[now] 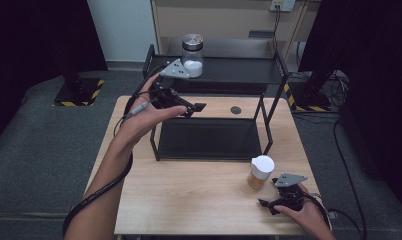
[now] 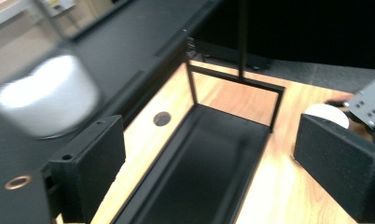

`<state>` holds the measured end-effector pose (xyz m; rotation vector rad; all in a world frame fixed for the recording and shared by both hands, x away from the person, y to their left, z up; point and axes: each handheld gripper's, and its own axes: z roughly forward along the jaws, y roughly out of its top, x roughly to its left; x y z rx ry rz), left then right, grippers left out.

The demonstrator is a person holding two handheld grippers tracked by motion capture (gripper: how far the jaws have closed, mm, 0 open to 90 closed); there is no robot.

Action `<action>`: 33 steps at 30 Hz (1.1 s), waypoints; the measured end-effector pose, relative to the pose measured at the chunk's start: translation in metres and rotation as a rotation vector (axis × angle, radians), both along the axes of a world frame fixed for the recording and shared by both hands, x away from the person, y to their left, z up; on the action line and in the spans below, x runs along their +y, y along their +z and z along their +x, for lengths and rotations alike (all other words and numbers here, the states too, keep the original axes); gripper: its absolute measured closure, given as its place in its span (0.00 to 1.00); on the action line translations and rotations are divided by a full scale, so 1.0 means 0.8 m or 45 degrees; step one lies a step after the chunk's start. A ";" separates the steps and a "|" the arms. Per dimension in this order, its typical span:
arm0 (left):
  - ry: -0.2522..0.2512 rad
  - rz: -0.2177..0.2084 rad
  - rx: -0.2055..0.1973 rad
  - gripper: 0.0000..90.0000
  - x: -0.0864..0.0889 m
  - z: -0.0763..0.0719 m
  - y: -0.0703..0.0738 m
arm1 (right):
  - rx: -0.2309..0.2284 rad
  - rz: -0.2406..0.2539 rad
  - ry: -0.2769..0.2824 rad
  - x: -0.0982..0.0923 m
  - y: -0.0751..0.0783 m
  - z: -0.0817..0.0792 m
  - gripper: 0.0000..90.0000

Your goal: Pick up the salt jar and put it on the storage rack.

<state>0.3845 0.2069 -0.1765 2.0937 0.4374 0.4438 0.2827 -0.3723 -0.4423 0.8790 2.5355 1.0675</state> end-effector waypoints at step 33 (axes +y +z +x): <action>-0.133 0.073 0.156 0.05 -0.039 -0.019 -0.203 | -0.001 -0.001 -0.003 0.000 0.000 -0.001 0.02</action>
